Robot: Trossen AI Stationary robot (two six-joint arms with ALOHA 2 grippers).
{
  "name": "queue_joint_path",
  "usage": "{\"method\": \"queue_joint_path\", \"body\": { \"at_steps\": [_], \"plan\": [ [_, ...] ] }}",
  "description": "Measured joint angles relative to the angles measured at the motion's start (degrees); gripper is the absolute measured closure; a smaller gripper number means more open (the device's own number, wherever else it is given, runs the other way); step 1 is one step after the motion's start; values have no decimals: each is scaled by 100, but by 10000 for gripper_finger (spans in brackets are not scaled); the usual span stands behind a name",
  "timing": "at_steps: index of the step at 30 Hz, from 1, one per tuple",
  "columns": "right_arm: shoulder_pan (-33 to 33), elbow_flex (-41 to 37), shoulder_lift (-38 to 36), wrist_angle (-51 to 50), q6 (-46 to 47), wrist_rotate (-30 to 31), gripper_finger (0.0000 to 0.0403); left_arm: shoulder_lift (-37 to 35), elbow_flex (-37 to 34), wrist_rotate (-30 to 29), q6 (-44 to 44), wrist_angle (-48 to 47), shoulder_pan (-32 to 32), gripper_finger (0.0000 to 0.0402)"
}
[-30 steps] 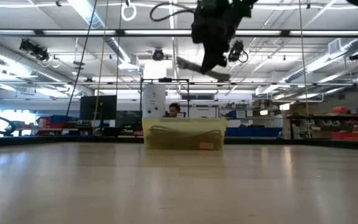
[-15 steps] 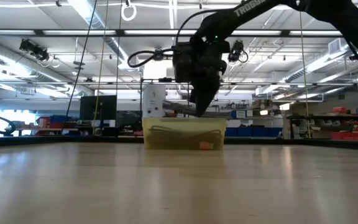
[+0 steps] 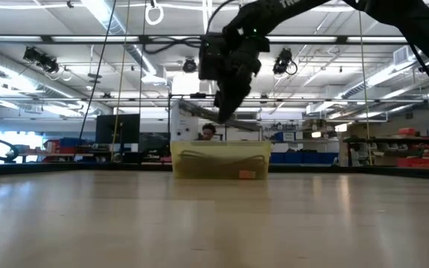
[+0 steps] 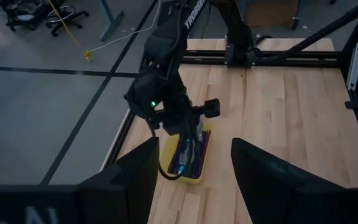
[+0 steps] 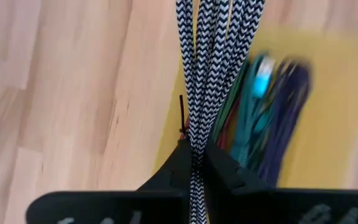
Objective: Pick and place USB-C Cables
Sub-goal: Put the white charger cable into the bin
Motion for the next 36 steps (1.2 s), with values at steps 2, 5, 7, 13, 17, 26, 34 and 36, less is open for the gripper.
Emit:
{"method": "queue_joint_path", "body": {
  "at_steps": [2,5,7,13,17,26,34,36],
  "plan": [
    [-4,236,2,52,-84,-2,383,0,1,0,2,2,0,193],
    [-12,502,2,77,-122,-1,383,0,1,0,0,2,0,194],
    [-13,603,2,96,-122,-2,383,0,1,0,0,2,0,194],
    [-13,562,4,110,-200,-2,383,0,1,0,-11,2,0,193],
    [-11,386,6,93,-219,-4,383,0,1,0,-29,2,0,193],
    [-15,-176,6,247,-227,-4,383,0,1,0,-136,1,0,194],
    [-128,-751,6,695,-229,-2,383,0,1,0,-140,0,0,194],
    [-177,-855,6,759,-229,0,383,0,1,0,-142,2,0,193]
  ]
}}
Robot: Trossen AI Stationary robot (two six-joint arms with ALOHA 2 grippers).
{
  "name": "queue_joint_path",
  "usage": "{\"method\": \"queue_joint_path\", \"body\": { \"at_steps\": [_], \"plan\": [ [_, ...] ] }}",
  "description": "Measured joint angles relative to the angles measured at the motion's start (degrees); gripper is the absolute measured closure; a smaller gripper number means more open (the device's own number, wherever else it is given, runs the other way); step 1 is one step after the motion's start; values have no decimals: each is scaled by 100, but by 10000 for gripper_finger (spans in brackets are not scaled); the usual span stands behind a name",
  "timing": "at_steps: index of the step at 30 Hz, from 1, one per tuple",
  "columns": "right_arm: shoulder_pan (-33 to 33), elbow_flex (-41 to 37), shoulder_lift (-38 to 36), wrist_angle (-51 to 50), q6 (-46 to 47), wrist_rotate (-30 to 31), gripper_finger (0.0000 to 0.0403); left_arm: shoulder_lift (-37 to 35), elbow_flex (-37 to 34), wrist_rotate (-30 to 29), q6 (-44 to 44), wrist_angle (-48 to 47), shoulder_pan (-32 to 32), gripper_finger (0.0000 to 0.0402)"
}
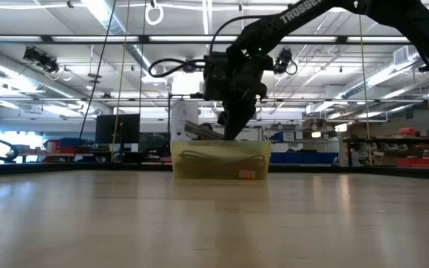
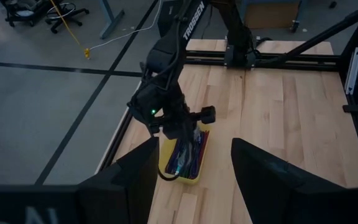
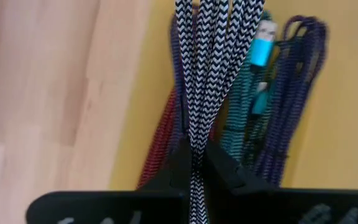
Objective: Pick and place USB-C Cables
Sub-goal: Put the white charger cable into the bin
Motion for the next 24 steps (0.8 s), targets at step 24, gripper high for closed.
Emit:
{"method": "queue_joint_path", "body": {
  "at_steps": [24],
  "plan": [
    [-239,-105,2,402,23,-12,383,0,-1,0,2,-2,0,194]
  ]
}}
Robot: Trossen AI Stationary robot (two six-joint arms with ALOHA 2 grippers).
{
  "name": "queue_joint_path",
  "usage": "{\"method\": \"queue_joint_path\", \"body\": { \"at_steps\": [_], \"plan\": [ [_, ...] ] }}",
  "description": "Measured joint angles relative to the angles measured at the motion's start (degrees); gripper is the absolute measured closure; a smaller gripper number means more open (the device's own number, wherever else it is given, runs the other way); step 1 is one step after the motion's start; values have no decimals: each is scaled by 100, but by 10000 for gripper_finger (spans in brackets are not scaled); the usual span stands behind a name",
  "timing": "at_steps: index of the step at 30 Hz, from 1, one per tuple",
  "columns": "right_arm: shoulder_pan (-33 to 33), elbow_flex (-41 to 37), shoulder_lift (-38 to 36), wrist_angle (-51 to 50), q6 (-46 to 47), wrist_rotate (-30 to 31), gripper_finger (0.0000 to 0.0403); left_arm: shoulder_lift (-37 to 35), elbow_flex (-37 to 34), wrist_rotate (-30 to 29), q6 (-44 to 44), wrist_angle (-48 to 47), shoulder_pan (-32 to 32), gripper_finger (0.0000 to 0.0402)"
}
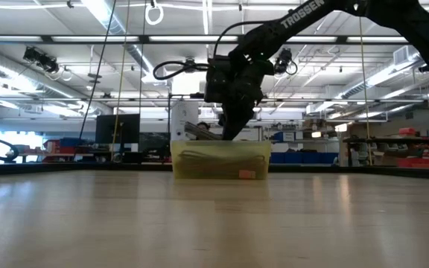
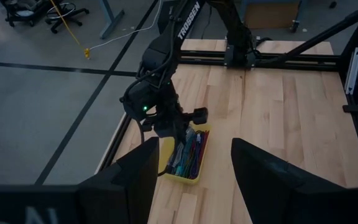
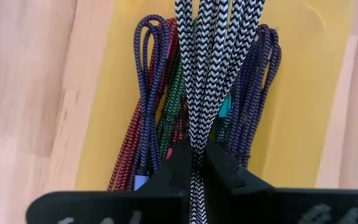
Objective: Pick and place USB-C Cables
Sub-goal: Put the white charger cable into the bin, then move the bin to the center of the table
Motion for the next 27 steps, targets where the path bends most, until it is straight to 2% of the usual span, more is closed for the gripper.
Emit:
{"method": "queue_joint_path", "body": {
  "at_steps": [2,6,9,12,18,23,27],
  "plan": [
    [2,0,0,0,20,-12,379,0,1,0,0,0,0,193],
    [23,0,0,0,23,25,329,0,1,0,0,2,0,194],
    [82,0,0,2,23,256,295,0,0,0,0,2,0,194],
    [158,0,0,2,22,489,278,0,0,0,0,0,0,193],
    [342,308,-43,-95,44,935,274,0,0,0,0,2,0,194],
    [442,1036,-118,-136,13,1087,274,0,1,0,4,2,0,194],
    [351,1193,-116,-68,-1,1083,273,0,1,0,4,2,0,193]
  ]
}}
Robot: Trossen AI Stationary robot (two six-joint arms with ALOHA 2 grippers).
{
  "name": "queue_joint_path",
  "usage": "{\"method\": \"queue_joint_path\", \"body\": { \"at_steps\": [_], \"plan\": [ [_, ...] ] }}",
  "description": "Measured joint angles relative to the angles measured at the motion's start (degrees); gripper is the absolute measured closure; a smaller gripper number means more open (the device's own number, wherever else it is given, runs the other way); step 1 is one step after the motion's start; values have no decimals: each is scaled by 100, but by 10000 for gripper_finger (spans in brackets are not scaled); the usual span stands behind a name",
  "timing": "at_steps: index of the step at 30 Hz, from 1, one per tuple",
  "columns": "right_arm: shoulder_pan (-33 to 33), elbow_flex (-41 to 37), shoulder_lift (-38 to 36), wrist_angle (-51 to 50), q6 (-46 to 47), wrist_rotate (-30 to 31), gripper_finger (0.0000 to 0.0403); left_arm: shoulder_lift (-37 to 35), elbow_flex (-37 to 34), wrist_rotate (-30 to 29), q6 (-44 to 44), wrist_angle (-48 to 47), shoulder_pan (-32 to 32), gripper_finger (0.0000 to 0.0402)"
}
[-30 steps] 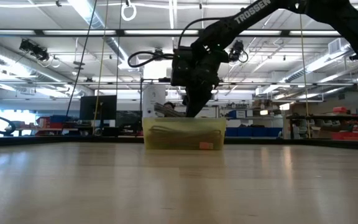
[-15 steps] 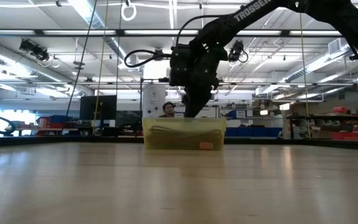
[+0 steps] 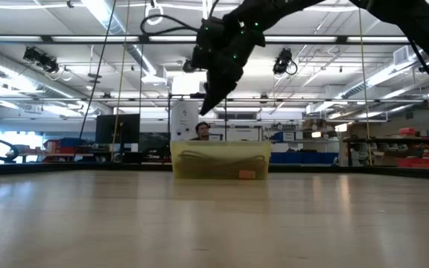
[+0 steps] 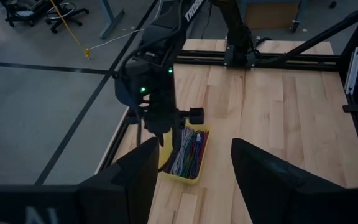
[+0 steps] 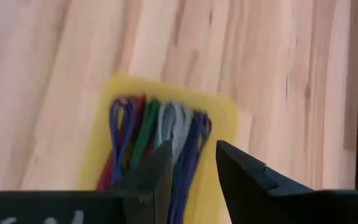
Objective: Pick and place USB-C Cables
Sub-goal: Move the bin to the center of the table
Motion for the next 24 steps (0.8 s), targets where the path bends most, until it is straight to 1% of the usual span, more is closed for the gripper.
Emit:
{"method": "queue_joint_path", "body": {
  "at_steps": [4,9,15,24],
  "plan": [
    [-127,-9,17,-301,19,81,273,0,0,0,-1,0,0,194],
    [-280,-146,17,-321,3,147,273,0,-1,0,0,-2,0,194],
    [-473,-729,19,-274,133,114,273,0,-1,1,-2,-2,0,193],
    [-558,-1188,19,-5,194,94,273,1,-2,0,-2,-1,0,193]
  ]
}}
